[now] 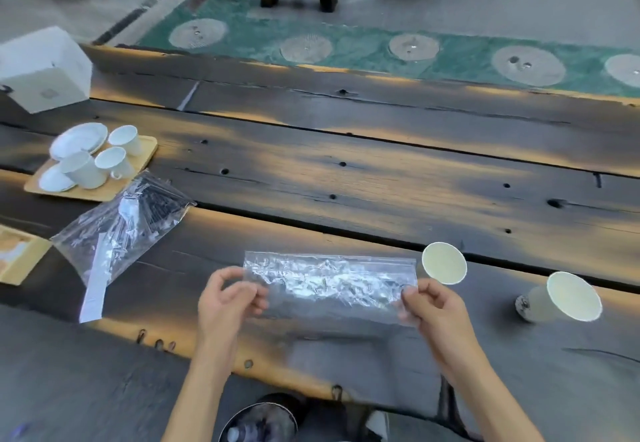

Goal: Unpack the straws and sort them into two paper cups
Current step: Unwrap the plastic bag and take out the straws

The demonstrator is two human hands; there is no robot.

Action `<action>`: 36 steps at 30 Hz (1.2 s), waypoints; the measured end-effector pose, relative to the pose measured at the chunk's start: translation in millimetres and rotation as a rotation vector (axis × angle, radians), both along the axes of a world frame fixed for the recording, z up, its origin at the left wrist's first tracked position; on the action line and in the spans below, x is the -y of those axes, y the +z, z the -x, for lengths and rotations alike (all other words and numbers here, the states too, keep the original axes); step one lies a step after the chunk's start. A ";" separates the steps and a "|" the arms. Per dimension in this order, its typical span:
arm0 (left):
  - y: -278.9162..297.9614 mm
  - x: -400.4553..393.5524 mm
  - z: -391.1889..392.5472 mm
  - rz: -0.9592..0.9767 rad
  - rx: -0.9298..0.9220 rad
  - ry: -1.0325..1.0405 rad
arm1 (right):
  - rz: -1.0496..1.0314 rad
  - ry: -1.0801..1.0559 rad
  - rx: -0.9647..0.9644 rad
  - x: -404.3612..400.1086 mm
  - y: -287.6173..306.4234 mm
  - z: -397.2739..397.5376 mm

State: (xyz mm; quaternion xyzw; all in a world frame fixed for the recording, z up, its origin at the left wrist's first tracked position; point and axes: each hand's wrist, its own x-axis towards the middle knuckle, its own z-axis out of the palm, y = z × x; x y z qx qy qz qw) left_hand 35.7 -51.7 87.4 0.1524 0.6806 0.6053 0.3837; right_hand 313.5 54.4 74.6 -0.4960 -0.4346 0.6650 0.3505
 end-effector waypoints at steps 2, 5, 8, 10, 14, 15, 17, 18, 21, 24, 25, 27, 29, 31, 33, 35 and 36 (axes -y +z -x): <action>7.8 9.6 -16.6 -0.024 -0.043 -0.003 | -0.018 0.002 -0.032 7.7 8.6 -11.8; 20.5 23.8 -34.1 -0.094 -0.116 -0.056 | -0.061 0.029 -0.041 19.8 20.8 -23.8; 35.6 31.4 -43.0 -0.144 -0.174 -0.093 | -0.110 0.003 -0.036 29.8 34.1 -33.7; 46.0 34.1 -47.2 -0.180 -0.193 -0.101 | -0.144 -0.039 -0.043 36.4 44.6 -38.8; 65.1 37.4 -45.4 -0.237 -0.245 -0.166 | -0.217 -0.117 -0.063 47.9 67.6 -43.6; 69.0 37.7 -44.1 -0.241 -0.256 -0.186 | -0.232 -0.137 -0.075 50.1 73.0 -44.1; 77.0 39.2 -41.4 -0.249 -0.245 -0.220 | -0.257 -0.174 -0.094 55.1 83.8 -44.5; 81.3 39.5 -40.0 -0.257 -0.237 -0.231 | -0.273 -0.186 -0.102 57.5 88.0 -44.9; 88.6 40.4 -36.9 -0.296 -0.228 -0.253 | -0.311 -0.218 -0.121 66.3 98.6 -47.9; 94.5 40.1 -37.0 -0.340 -0.200 -0.242 | -0.350 -0.247 -0.106 73.7 106.2 -50.0; 95.2 39.9 -36.9 -0.346 -0.200 -0.237 | -0.361 -0.259 -0.098 75.9 108.4 -49.5; 94.5 39.3 -37.0 -0.356 -0.212 -0.231 | -0.376 -0.282 -0.075 79.2 112.1 -46.9; 93.0 38.0 -36.0 -0.359 -0.276 -0.229 | -0.372 -0.294 -0.054 80.1 113.8 -43.8; 94.6 36.5 -37.4 -0.340 -0.312 -0.217 | -0.365 -0.316 -0.038 80.1 113.0 -42.8; 97.6 35.5 -42.1 -0.355 -0.230 -0.201 | -0.387 -0.348 0.040 78.3 113.0 -41.7; 103.3 35.1 -50.7 -0.354 -0.180 -0.211 | -0.457 -0.395 0.273 77.6 117.4 -37.8; 105.0 34.8 -54.8 -0.350 -0.199 -0.229 | -0.527 -0.424 0.426 77.5 121.7 -35.8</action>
